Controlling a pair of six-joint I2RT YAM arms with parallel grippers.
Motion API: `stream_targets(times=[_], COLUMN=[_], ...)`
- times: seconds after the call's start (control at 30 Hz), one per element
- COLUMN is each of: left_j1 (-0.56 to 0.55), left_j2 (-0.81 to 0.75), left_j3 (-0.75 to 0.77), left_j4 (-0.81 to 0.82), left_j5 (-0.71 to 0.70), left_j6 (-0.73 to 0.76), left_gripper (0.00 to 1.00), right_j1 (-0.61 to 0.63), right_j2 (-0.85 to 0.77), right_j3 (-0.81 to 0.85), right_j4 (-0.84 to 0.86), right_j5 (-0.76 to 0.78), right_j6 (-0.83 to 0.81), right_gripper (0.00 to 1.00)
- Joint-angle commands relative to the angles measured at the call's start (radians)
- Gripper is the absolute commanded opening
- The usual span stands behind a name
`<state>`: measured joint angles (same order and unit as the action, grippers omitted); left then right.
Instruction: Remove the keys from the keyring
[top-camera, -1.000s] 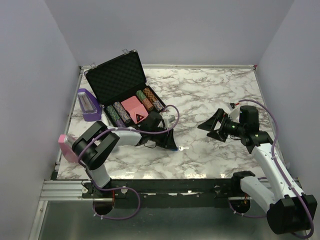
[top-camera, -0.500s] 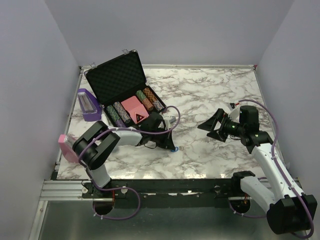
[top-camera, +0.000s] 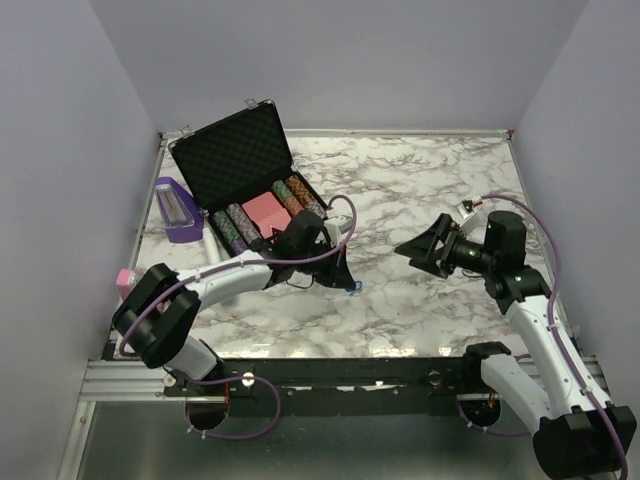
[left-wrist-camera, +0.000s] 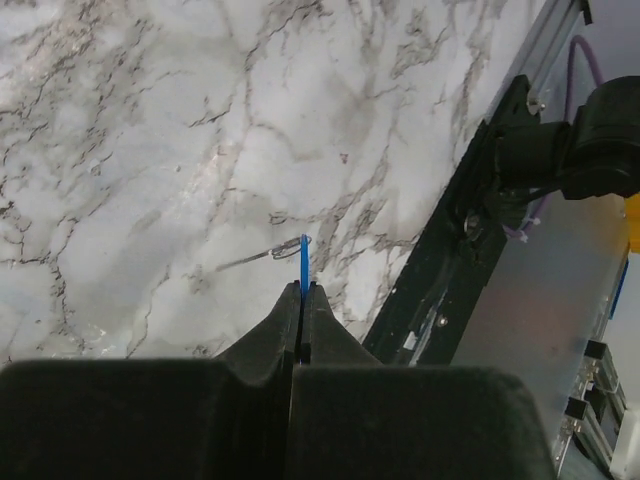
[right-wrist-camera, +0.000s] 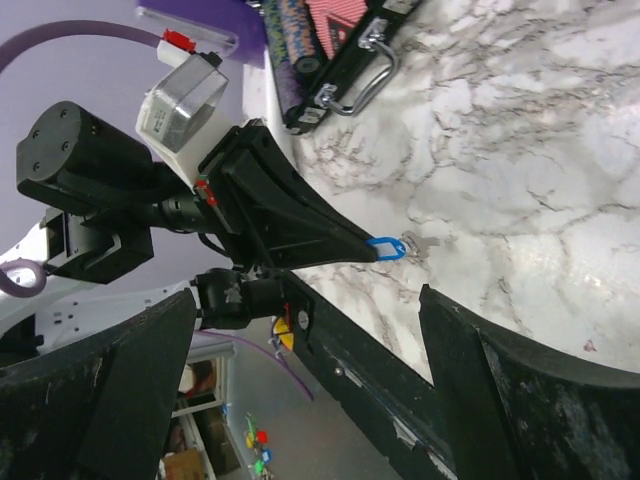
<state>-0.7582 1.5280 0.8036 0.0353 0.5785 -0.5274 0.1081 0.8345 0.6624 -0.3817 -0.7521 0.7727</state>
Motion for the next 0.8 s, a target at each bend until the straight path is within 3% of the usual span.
stream_targets(times=[0.0,0.4,0.63,0.77], left_j1=[-0.024,-0.076,-0.082,-0.081], left_j2=[-0.109,-0.319,-0.417,-0.457], left_j3=[0.08,0.29,0.407,0.456], left_j4=[-0.147,-0.474,-0.584,-0.621], left_j5=[-0.043,-0.108,-0.132,-0.131], left_j6=[0.021,0.112,0.104,0.087], left_gripper=[0.0,0.0,0.0,0.0], right_j1=[0.002,0.044,0.136,0.231], right_j2=[-0.028,-0.026,0.04,0.089], right_j3=[-0.018,-0.03,-0.043,-0.027], right_j4=[0.108,0.591,0.996,1.119], right_j5=[-0.102,-0.21,-0.193,-0.135], right_j6=[0.066,0.382,0.603,0.652], right_gripper=[1.0,1.0,0.96,0.91])
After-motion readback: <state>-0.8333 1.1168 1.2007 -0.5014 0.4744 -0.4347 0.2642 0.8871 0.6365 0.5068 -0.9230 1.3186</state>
